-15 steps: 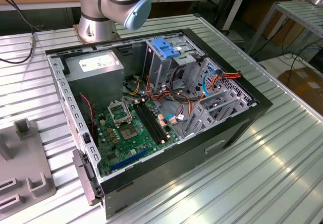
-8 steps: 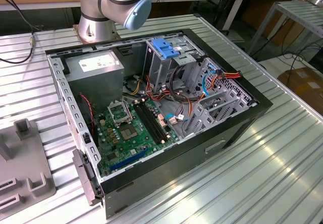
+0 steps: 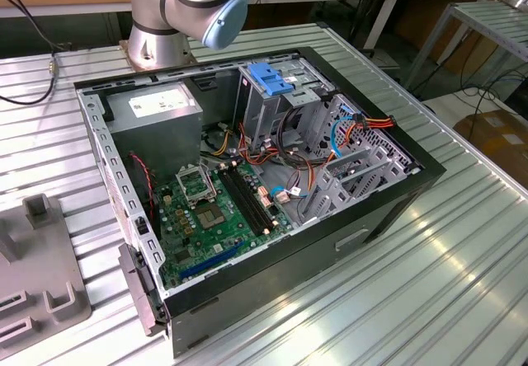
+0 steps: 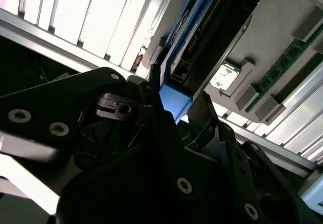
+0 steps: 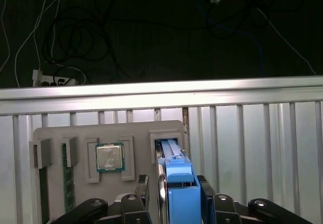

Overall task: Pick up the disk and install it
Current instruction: 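Pick up the disk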

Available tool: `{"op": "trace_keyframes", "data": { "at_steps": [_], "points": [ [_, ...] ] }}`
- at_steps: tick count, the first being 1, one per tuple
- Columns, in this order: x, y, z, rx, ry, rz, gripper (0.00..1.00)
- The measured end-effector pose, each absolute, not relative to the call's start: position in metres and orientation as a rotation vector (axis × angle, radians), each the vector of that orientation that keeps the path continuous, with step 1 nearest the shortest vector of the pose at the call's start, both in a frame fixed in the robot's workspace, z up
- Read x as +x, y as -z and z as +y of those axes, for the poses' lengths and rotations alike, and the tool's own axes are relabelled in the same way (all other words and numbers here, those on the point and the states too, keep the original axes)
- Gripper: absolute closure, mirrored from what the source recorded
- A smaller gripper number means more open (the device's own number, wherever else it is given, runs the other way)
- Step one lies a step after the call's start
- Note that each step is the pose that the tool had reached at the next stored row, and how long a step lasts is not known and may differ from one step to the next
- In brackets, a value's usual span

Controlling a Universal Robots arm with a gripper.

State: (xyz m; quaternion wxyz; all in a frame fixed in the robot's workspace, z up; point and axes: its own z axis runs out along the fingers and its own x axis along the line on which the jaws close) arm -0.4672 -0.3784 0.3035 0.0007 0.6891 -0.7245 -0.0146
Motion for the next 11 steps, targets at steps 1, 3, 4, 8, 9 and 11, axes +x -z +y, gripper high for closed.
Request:
{"op": "trace_keyframes", "data": {
  "at_steps": [1,3,4,8,9,11],
  "points": [
    [-0.4672,-0.3029,-0.3784,2.164,0.046,-2.275,0.50],
    [-0.4672,-0.3028,-0.3784,2.164,0.046,-2.275,0.50],
    [-0.4672,-0.3027,-0.3784,2.164,0.046,-2.275,0.50],
    [-0.4672,-0.3025,-0.3784,2.164,0.045,-2.275,0.58],
    [-0.4672,-0.3024,-0.3784,2.163,0.045,-2.275,0.63],
    [-0.4672,-0.3023,-0.3784,2.163,0.045,-2.275,0.63]
  ]
}}
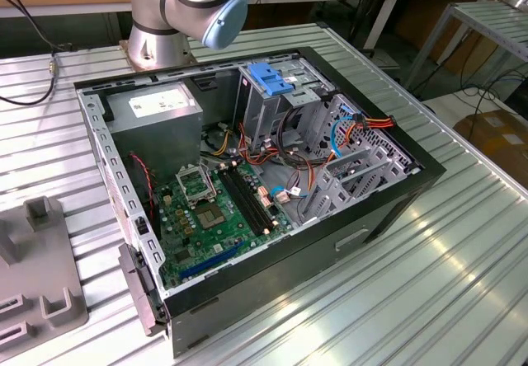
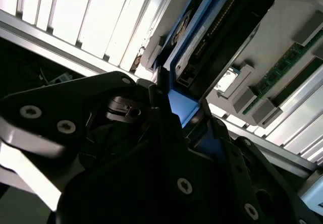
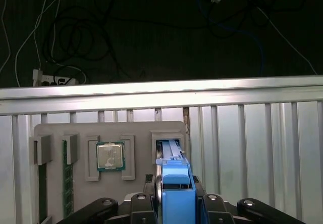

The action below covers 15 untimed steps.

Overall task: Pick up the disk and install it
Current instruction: 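Pick up the disk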

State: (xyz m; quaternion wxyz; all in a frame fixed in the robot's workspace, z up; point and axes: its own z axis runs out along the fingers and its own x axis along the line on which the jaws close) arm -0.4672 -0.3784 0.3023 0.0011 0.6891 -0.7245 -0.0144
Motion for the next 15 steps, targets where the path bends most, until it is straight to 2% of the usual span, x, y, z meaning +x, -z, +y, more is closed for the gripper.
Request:
{"op": "trace_keyframes", "data": {
  "at_steps": [15],
  "points": [
    [-0.4672,-0.3019,-0.3785,2.197,0.045,-2.242,0.63]
  ]
}}
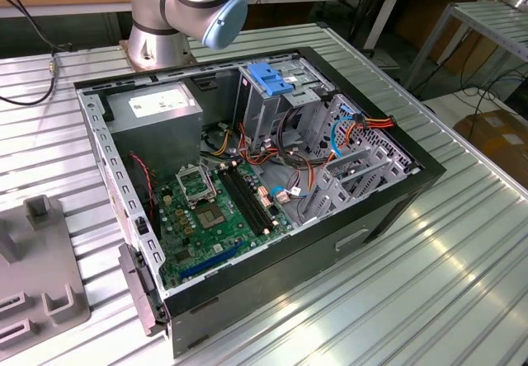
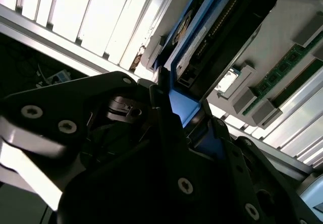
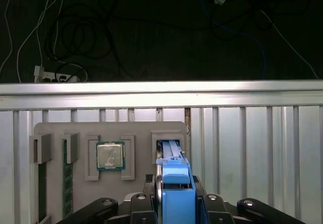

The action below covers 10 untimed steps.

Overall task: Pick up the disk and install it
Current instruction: 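Pick up the disk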

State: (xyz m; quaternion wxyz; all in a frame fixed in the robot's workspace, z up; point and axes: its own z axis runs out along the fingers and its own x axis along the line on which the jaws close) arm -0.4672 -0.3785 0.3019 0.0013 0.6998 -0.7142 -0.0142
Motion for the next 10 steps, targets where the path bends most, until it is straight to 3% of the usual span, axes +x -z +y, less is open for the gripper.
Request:
{"op": "trace_keyframes", "data": {
  "at_steps": [5,7,10],
  "points": [
    [-0.467,-0.302,-0.378,2.198,0.044,-2.240,0.63],
    [-0.467,-0.327,-0.378,2.198,0.044,-2.240,0.63],
    [-0.467,-0.336,-0.378,2.198,0.044,-2.240,0.63]
  ]
}}
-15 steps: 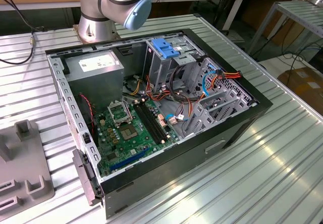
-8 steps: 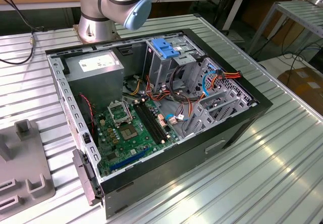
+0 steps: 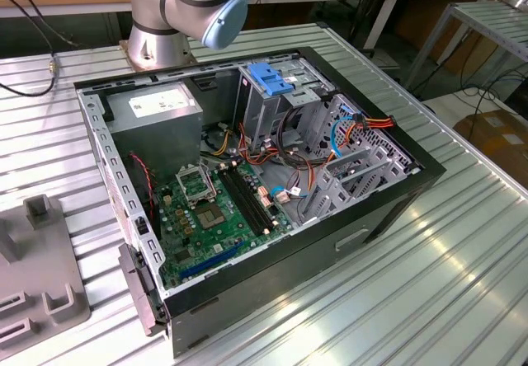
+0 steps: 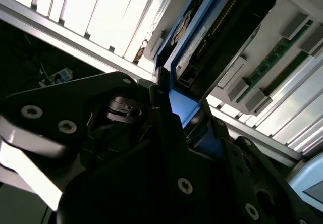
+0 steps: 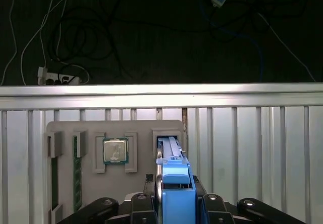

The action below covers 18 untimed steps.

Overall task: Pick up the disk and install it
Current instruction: 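Pick up the disk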

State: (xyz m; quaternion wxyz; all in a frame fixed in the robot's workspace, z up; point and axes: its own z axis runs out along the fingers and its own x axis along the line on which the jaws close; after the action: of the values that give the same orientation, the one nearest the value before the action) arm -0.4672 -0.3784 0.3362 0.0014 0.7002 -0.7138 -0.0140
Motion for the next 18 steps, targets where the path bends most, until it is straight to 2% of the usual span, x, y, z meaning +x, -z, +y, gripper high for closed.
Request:
{"op": "trace_keyframes", "data": {
  "at_steps": [18],
  "points": [
    [-0.467,-0.366,-0.378,2.198,0.044,-2.240,0.63]
  ]
}}
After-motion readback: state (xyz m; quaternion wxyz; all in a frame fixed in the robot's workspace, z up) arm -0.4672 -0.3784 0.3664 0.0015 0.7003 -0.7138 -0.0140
